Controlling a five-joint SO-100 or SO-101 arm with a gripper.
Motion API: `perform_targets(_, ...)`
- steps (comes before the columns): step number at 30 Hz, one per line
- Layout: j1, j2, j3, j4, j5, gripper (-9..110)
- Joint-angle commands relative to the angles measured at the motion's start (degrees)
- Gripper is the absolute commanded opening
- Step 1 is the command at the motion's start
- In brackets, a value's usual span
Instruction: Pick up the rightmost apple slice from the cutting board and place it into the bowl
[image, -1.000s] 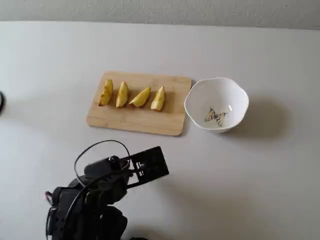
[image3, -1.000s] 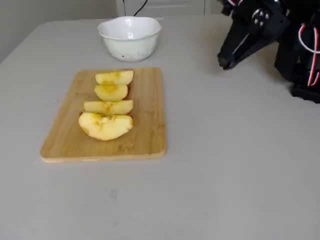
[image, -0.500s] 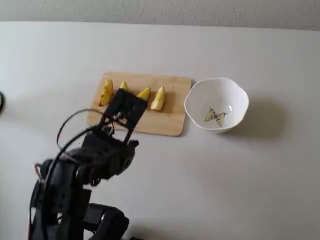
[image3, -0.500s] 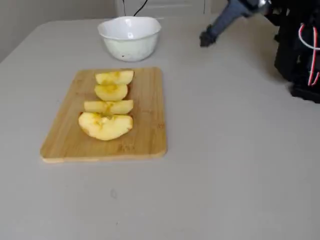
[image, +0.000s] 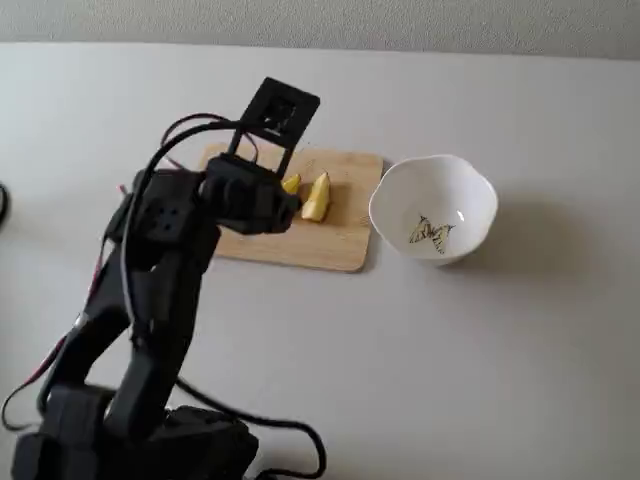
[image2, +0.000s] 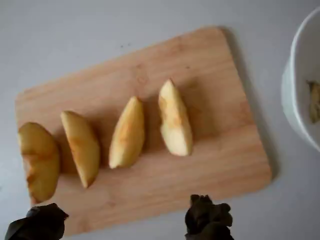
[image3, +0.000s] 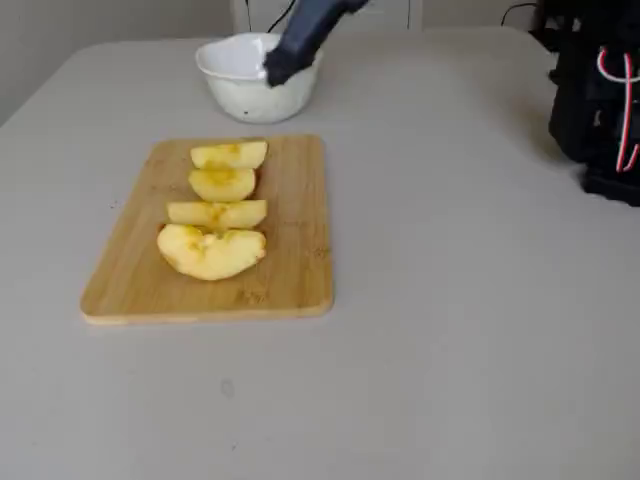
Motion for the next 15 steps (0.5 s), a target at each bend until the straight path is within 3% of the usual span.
perform_targets(1,2.46,-12.22,-11.87,-3.69,-0.62,34)
perform_targets(15,8.0,-32.96,-25.58,-6.33,-3.43,36)
